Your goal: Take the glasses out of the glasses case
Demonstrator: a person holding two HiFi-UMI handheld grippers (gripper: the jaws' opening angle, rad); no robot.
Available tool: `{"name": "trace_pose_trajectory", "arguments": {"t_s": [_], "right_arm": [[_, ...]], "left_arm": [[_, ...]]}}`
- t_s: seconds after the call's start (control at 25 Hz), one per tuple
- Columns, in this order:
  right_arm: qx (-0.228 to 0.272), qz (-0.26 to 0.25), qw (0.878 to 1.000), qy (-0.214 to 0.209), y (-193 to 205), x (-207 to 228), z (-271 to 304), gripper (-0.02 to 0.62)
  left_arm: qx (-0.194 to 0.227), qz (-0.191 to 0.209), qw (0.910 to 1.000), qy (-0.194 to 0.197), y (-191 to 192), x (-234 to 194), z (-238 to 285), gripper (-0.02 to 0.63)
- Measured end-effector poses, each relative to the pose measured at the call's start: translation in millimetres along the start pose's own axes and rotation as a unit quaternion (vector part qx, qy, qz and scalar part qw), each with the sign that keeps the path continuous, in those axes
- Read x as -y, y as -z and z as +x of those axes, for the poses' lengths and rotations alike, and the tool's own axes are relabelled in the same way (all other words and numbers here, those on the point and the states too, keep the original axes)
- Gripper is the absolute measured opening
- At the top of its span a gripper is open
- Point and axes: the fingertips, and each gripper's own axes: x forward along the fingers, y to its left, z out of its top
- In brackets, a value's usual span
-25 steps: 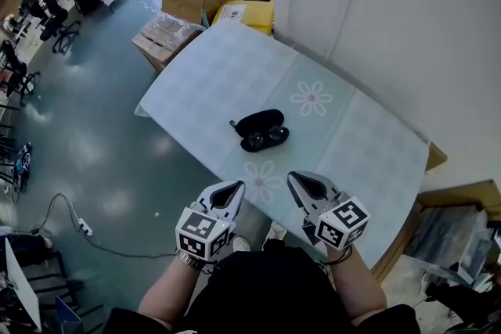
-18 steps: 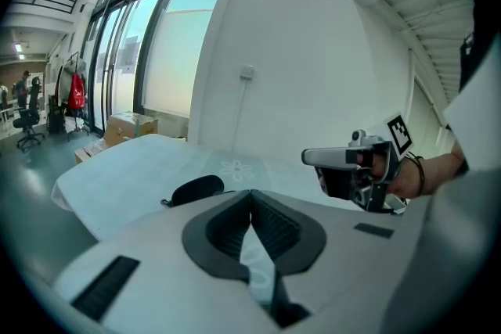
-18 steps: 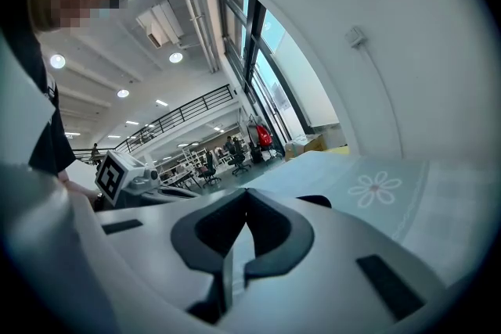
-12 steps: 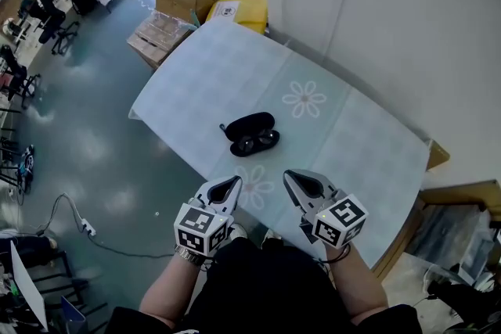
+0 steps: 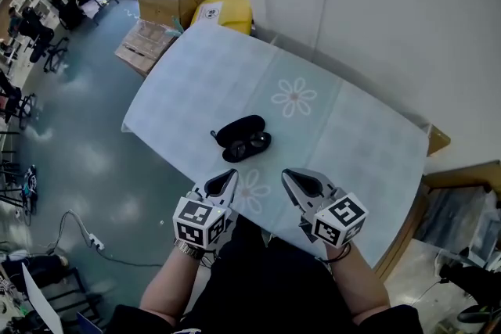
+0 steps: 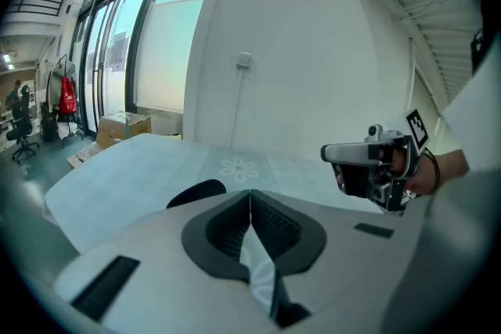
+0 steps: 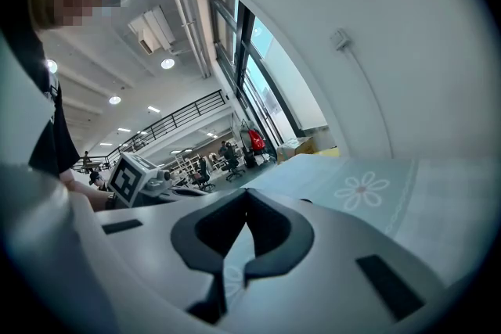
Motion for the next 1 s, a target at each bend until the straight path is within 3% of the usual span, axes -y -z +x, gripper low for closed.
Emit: {"name": "trace_pose_trajectory", "arguments": {"t_s": [0.6,1.0], "right_arm": [[0.011,0.048,0.996,0.072,9.7,44.3,22.2,0.023],[0.003,0.065,0.993,0.098,19.6,52.3,42.2,0.023]], "left_arm": [[-0.071,0.052,0.9950,0.046,2.3,-41.9,73.1,0.029],[-0.150,0.120,0.9790,0.069,34.9,-67.7,107.8,0.031]]}}
